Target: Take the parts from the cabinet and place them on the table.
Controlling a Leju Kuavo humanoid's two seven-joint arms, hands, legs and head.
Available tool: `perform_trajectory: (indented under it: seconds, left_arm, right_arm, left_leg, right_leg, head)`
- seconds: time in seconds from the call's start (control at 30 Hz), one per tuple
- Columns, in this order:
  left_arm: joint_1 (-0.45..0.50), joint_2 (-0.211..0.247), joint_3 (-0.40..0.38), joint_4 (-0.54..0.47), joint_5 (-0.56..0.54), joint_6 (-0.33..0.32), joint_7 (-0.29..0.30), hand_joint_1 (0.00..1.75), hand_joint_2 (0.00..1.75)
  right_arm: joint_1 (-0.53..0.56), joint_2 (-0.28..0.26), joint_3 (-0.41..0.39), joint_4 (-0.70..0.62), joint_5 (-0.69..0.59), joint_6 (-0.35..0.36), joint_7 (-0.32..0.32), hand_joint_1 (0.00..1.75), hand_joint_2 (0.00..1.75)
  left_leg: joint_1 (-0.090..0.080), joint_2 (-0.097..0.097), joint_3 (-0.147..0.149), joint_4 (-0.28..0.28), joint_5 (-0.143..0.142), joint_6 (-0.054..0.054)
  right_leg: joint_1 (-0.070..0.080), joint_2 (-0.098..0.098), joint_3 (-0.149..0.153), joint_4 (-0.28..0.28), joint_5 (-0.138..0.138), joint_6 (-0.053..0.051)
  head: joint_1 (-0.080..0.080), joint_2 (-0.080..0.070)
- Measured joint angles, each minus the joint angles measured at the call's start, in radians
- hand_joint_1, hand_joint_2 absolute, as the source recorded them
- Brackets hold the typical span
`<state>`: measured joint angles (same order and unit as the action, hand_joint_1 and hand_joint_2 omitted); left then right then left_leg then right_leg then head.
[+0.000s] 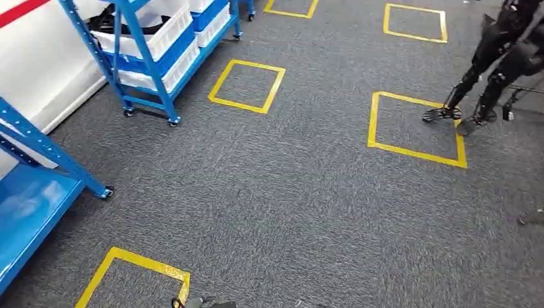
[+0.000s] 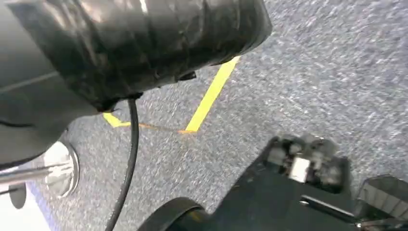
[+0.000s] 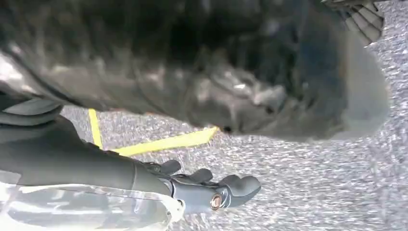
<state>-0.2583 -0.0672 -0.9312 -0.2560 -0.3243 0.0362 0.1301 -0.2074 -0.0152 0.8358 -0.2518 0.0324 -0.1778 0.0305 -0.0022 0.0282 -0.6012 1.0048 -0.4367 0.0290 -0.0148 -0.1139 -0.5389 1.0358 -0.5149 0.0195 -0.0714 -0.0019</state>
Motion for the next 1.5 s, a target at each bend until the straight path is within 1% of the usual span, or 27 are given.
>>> perform_trajectory:
  seconds: [0.03, 0.07, 0.13, 0.2, 0.23, 0.3, 0.37, 0.47, 0.5, 0.53, 0.57, 0.63, 0.7, 0.73, 0.8, 0.83, 0.87, 1.0, 1.07, 1.1, 1.17, 1.23, 1.3, 1.33, 1.37, 1.47, 1.5]
  left_arm:
    - [-0.002, 0.001, 0.0, 0.0, 0.001, 0.0, 0.001, 0.0, 0.0]
    - [-0.005, 0.001, 0.0, 0.0, 0.001, 0.0, 0.0, 0.0, 0.0]
    - [-0.007, -0.001, 0.0, 0.0, 0.001, -0.001, 0.0, 0.0, 0.0]
    - [-0.005, -0.001, 0.0, 0.0, 0.001, -0.004, 0.0, 0.0, 0.0]
    - [-0.004, -0.001, 0.0, 0.0, 0.001, -0.006, 0.0, 0.0, 0.0]
    - [-0.004, -0.001, 0.0, 0.0, 0.001, -0.014, 0.0, 0.0, 0.0]
    - [-0.005, -0.001, 0.0, 0.0, 0.001, -0.021, -0.002, 0.0, 0.0]
    - [-0.001, -0.001, 0.0, 0.0, 0.0, -0.029, -0.003, 0.0, 0.0]
    - [0.001, 0.002, 0.0, 0.001, -0.002, -0.032, -0.003, 0.0, 0.0]
    - [0.002, 0.002, 0.0, 0.001, -0.004, -0.034, -0.003, 0.0, 0.0]
    - [0.0, 0.002, 0.0, 0.001, -0.008, -0.034, -0.003, 0.0, 0.0]
    - [-0.004, 0.002, 0.0, 0.001, -0.013, -0.034, -0.003, 0.0, 0.0]
    - [-0.002, 0.001, 0.0, 0.001, -0.017, -0.034, -0.005, 0.0, 0.0]
    - [-0.001, 0.001, 0.0, 0.001, -0.017, -0.034, -0.005, 0.0, 0.0]
    - [-0.002, 0.001, 0.0, 0.001, -0.016, -0.032, -0.003, 0.0, 0.0]
    - [-0.003, 0.001, 0.0, 0.001, -0.015, -0.029, -0.001, 0.0, 0.0]
    - [-0.006, 0.002, 0.0, 0.001, -0.015, -0.027, 0.001, 0.0, 0.0]
    - [-0.004, 0.002, 0.0, 0.001, -0.017, -0.027, 0.003, 0.0, 0.0]
    - [-0.003, 0.001, 0.0, 0.001, -0.017, -0.027, 0.005, 0.0, 0.0]
    - [-0.006, 0.001, 0.0, 0.001, -0.017, -0.027, 0.005, 0.0, 0.0]
    - [-0.008, -0.001, 0.0, 0.001, -0.018, -0.027, 0.005, 0.0, 0.0]
    - [-0.004, -0.001, 0.0, 0.001, -0.018, -0.027, 0.005, 0.0, 0.0]
    - [-0.004, -0.001, 0.0, 0.001, -0.019, -0.027, 0.006, 0.0, 0.0]
    - [-0.005, -0.001, 0.0, 0.001, -0.019, -0.027, 0.006, 0.0, 0.0]
    - [-0.006, -0.001, 0.0, 0.001, -0.019, -0.027, 0.006, 0.0, 0.0]
    - [-0.003, 0.0, 0.0, 0.001, -0.02, -0.028, 0.009, 0.0, 0.0]
    - [-0.002, 0.001, 0.0, 0.001, -0.02, -0.029, 0.009, 0.0, 0.0]
  right_arm:
    - [-0.001, 0.0, 0.0, 0.0, 0.0, 0.0, 0.0, 0.0, 0.0]
    - [-0.003, 0.0, 0.0, 0.0, 0.0, -0.001, 0.0, 0.0, 0.0]
    - [0.001, 0.0, 0.001, 0.0, 0.0, 0.0, 0.0, 0.0, 0.0]
    - [0.007, 0.0, 0.004, 0.001, 0.0, 0.0, 0.0, 0.0, 0.0]
    - [0.009, 0.0, 0.006, 0.001, 0.001, 0.0, 0.002, 0.0, 0.0]
    - [0.008, 0.0, 0.008, 0.001, 0.002, 0.0, 0.002, 0.0, 0.0]
    - [0.005, -0.001, 0.008, 0.001, 0.001, 0.0, 0.003, 0.0, 0.0]
    - [0.005, -0.001, 0.008, 0.001, -0.005, 0.001, 0.004, 0.0, 0.0]
    - [0.004, 0.001, 0.008, 0.001, -0.005, 0.001, 0.005, 0.0, 0.0]
    - [0.002, -0.002, 0.008, 0.002, -0.005, 0.001, 0.006, 0.0, 0.0]
    - [0.002, -0.001, 0.008, 0.001, -0.006, 0.001, 0.006, 0.0, 0.0]
    - [0.004, -0.001, 0.008, 0.001, -0.007, 0.001, 0.006, 0.0, 0.0]
    - [0.006, -0.003, 0.008, 0.003, -0.007, 0.001, 0.006, 0.0, 0.0]
    - [0.006, -0.003, 0.008, 0.003, -0.007, 0.001, 0.006, 0.0, 0.0]
    - [0.005, -0.003, 0.008, 0.003, -0.006, 0.001, 0.005, 0.0, 0.0]
    - [0.004, -0.003, 0.008, 0.003, -0.004, 0.001, 0.004, 0.0, 0.0]
    - [0.003, -0.003, 0.008, 0.003, -0.003, 0.001, 0.003, 0.0, 0.0]
    - [0.0, 0.0, 0.008, 0.0, 0.002, 0.0, 0.002, 0.0, 0.0]
    - [-0.004, -0.001, 0.008, 0.0, 0.003, 0.0, 0.001, 0.0, 0.0]
    - [-0.003, -0.001, 0.008, 0.0, 0.003, 0.0, 0.001, 0.0, 0.0]
    - [0.005, -0.001, 0.008, 0.0, 0.003, 0.0, 0.002, 0.0, 0.0]
    - [0.01, -0.001, 0.009, 0.001, 0.003, 0.001, 0.002, 0.0, 0.0]
    - [0.007, -0.001, 0.009, 0.001, 0.002, 0.0, 0.002, 0.0, 0.0]
    - [0.005, -0.001, 0.009, 0.001, 0.001, 0.001, 0.002, 0.0, 0.0]
    - [0.004, -0.001, 0.009, 0.001, 0.001, 0.001, 0.002, 0.0, 0.0]
    - [0.005, -0.001, 0.009, 0.001, 0.001, 0.001, 0.002, 0.0, 0.0]
    - [0.004, 0.0, 0.009, 0.001, 0.001, 0.001, 0.002, 0.0, 0.0]
  left_leg:
    - [0.0, -0.011, 0.003, -0.003, 0.0, 0.002]
    - [0.0, -0.022, 0.002, -0.003, 0.001, 0.006]
    - [-0.001, -0.049, 0.003, -0.003, 0.0, 0.014]
    - [-0.002, -0.081, 0.003, 0.0, -0.002, 0.015]
    - [-0.001, -0.099, 0.004, 0.001, -0.003, 0.014]
    - [0.001, -0.131, 0.007, 0.01, -0.009, 0.007]
    - [-0.001, -0.153, -0.004, 0.029, -0.018, -0.007]
    - [0.009, -0.185, -0.009, 0.018, -0.012, -0.023]
    - [0.005, -0.178, -0.014, 0.02, -0.014, -0.027]
    - [-0.002, -0.101, -0.019, 0.04, -0.029, -0.034]
    - [0.0, -0.062, -0.044, 0.09, -0.057, -0.038]
    - [0.006, -0.041, -0.123, 0.24, -0.123, -0.045]
    - [0.01, -0.038, -0.165, 0.311, -0.13, -0.049]
    - [0.011, -0.035, -0.149, 0.276, -0.099, -0.05]
    - [0.011, -0.01, -0.06, 0.111, -0.013, -0.045]
    - [0.007, 0.033, -0.019, 0.035, 0.007, -0.039]
    - [-0.007, 0.055, -0.01, 0.02, -0.007, -0.03]
    - [-0.003, 0.0, -0.007, 0.007, -0.001, -0.007]
    - [0.005, -0.02, 0.002, -0.001, 0.003, 0.004]
    - [0.005, -0.03, 0.001, -0.001, 0.004, 0.008]
    - [0.004, -0.059, 0.001, 0.0, 0.001, 0.012]
    - [0.004, -0.093, 0.003, 0.001, 0.001, 0.012]
    - [0.006, -0.127, 0.006, 0.007, -0.002, 0.007]
    - [0.006, -0.141, 0.006, 0.012, -0.006, 0.002]
    - [0.001, -0.151, -0.001, 0.02, -0.011, -0.006]
    - [0.01, -0.185, -0.008, 0.014, -0.005, -0.023]
    - [0.009, -0.196, -0.014, 0.014, -0.004, -0.03]
  right_leg:
    - [-0.001, 0.059, -0.008, 0.023, -0.014, 0.003]
    - [-0.001, 0.09, -0.035, 0.077, -0.044, 0.004]
    - [-0.001, 0.108, -0.122, 0.235, -0.106, 0.005]
    - [-0.001, 0.111, -0.175, 0.298, -0.101, 0.004]
    - [-0.002, 0.112, -0.165, 0.262, -0.06, 0.004]
    - [-0.006, 0.133, -0.1, 0.098, 0.046, 0.0]
    - [-0.012, 0.211, -0.069, 0.017, 0.049, -0.005]
    - [-0.003, 0.175, -0.061, 0.02, 0.05, -0.021]
    - [-0.011, 0.159, -0.056, 0.009, 0.056, -0.029]
    - [-0.011, 0.149, -0.051, 0.004, 0.057, -0.033]
    - [-0.009, 0.135, -0.049, 0.003, 0.055, -0.041]
    - [-0.004, 0.102, -0.046, 0.003, 0.05, -0.046]
    - [-0.004, 0.069, -0.044, 0.004, 0.045, -0.046]
    - [-0.004, 0.054, -0.041, 0.004, 0.041, -0.045]
    - [-0.004, 0.029, -0.028, 0.004, 0.034, -0.04]
    - [-0.002, 0.018, -0.022, 0.004, 0.03, -0.036]
    - [0.005, 0.008, -0.019, 0.005, 0.024, -0.028]
    - [0.006, -0.03, -0.002, -0.002, 0.015, -0.007]
    - [-0.002, 0.064, -0.027, 0.055, -0.025, 0.0]
    - [-0.002, 0.089, -0.065, 0.13, -0.063, 0.001]
    - [-0.001, 0.107, -0.146, 0.28, -0.115, 0.003]
    - [-0.003, 0.11, -0.162, 0.282, -0.077, 0.002]
    - [-0.007, 0.126, -0.098, 0.122, 0.028, -0.001]
    - [-0.011, 0.161, -0.065, 0.042, 0.064, -0.003]
    - [-0.014, 0.214, -0.056, 0.018, 0.044, -0.002]
    - [-0.004, 0.181, -0.047, 0.017, 0.045, -0.01]
    - [-0.014, 0.167, -0.043, 0.009, 0.05, -0.019]
  head:
    - [0.006, 0.0]
    - [0.01, 0.0]
    - [0.013, 0.0]
    - [0.013, 0.0]
    - [0.012, 0.0]
    - [0.012, 0.0]
    - [0.013, 0.0]
    - [0.012, 0.0]
    - [0.015, 0.0]
    - [0.008, 0.0]
    - [-0.002, 0.0]
    - [-0.002, 0.0]
    - [-0.002, 0.0]
    - [-0.002, 0.0]
    - [-0.002, 0.0]
    - [-0.002, 0.0]
    - [-0.002, 0.0]
    - [0.002, 0.0]
    - [0.011, 0.0]
    - [0.017, 0.0]
    - [0.018, 0.0]
    - [0.018, 0.0]
    - [0.018, 0.0]
    - [0.019, 0.0]
    - [0.02, 0.0]
    - [0.018, 0.0]
    - [0.019, 0.0]
